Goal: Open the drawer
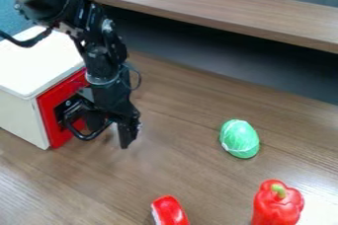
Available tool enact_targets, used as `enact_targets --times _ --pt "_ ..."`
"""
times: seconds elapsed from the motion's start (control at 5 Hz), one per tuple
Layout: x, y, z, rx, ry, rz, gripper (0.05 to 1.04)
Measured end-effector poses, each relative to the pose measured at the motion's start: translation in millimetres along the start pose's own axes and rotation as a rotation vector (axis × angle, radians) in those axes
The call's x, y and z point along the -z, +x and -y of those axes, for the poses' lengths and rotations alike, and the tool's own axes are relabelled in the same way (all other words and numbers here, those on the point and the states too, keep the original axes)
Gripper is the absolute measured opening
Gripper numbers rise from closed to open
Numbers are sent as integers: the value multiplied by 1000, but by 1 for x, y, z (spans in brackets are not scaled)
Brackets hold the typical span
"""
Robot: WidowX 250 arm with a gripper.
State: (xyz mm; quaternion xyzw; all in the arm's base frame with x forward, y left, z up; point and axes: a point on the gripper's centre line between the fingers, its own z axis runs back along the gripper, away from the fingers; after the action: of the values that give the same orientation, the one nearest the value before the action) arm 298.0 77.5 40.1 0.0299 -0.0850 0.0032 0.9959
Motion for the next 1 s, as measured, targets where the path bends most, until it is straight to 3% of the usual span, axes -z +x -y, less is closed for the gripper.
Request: enact_targets --times 0.4,0.6,1.0 --pt "0 5 46 108 -121 23 998" --pt "-2 5 85 215 -155 21 998" --pt "-2 1 110 244 -203 17 998"
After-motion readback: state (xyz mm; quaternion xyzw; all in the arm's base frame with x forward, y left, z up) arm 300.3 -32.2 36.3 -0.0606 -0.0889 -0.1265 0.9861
